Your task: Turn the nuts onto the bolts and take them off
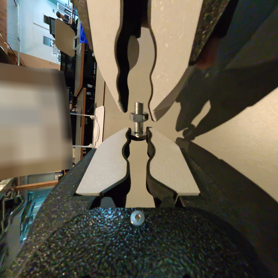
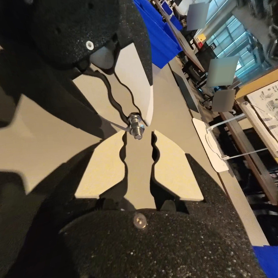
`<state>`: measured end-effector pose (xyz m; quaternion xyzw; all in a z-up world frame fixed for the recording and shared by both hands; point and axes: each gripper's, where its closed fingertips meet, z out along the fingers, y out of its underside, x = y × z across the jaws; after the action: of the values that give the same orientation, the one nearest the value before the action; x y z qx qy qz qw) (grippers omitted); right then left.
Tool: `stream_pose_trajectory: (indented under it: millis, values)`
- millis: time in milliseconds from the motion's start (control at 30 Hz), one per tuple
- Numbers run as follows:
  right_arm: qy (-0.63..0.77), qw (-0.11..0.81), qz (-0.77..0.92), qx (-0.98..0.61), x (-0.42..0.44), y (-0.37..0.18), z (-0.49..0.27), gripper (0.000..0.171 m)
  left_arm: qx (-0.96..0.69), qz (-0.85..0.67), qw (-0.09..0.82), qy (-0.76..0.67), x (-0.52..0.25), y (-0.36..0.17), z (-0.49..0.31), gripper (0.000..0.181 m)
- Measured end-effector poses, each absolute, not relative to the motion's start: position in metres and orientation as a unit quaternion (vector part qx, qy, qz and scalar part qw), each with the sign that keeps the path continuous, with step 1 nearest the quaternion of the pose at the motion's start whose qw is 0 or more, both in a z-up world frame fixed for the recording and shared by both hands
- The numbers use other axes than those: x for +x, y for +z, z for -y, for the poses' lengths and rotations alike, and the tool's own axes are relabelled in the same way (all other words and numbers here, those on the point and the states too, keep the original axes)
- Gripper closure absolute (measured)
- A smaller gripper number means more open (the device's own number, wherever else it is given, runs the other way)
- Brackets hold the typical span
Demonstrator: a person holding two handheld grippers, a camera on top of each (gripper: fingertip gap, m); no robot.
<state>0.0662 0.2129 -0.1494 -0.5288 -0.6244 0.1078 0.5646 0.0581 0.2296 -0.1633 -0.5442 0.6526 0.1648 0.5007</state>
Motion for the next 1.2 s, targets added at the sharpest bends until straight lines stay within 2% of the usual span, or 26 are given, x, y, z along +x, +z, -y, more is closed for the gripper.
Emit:
stream_pose_trajectory:
  millis: [100, 167, 367, 467, 600, 733, 867, 1000, 1067, 1200]
  values:
    - [0.132, 0.551, 0.621, -0.541, 0.064, -0.151, -0.210, 0.152, -0.541, -0.654, 0.503, 0.163, 0.059, -0.163, -0.229, 0.163]
    - [0.175, 0.531, 0.601, -0.572, 0.063, -0.152, -0.209, 0.153, -0.541, -0.653, 0.503, 0.166, 0.058, -0.163, -0.230, 0.163]
    - [0.482, 0.367, 0.406, -0.685, 0.059, -0.146, -0.207, 0.154, -0.535, -0.643, 0.513, 0.194, 0.055, -0.157, -0.233, 0.163]
    - [0.555, 0.326, 0.363, -0.674, 0.060, -0.141, -0.206, 0.152, -0.540, -0.638, 0.516, 0.186, 0.055, -0.156, -0.233, 0.163]
    - [0.490, 0.374, 0.428, -0.661, 0.062, -0.143, -0.206, 0.135, -0.549, -0.634, 0.515, 0.178, 0.054, -0.156, -0.235, 0.163]
    - [0.303, 0.480, 0.539, -0.622, 0.068, -0.147, -0.215, 0.130, -0.550, -0.634, 0.515, 0.175, 0.054, -0.156, -0.234, 0.163]
    - [0.147, 0.555, 0.613, -0.544, 0.069, -0.141, -0.213, 0.138, -0.546, -0.642, 0.509, 0.177, 0.056, -0.159, -0.233, 0.162]
    - [0.063, 0.558, 0.665, -0.492, 0.066, -0.151, -0.208, 0.141, -0.540, -0.648, 0.506, 0.178, 0.058, -0.160, -0.231, 0.162]
    - [0.051, 0.557, 0.665, -0.496, 0.064, -0.154, -0.209, 0.141, -0.535, -0.653, 0.506, 0.178, 0.059, -0.161, -0.230, 0.162]
    - [0.079, 0.553, 0.642, -0.524, 0.062, -0.152, -0.210, 0.153, -0.532, -0.657, 0.503, 0.180, 0.061, -0.163, -0.228, 0.162]
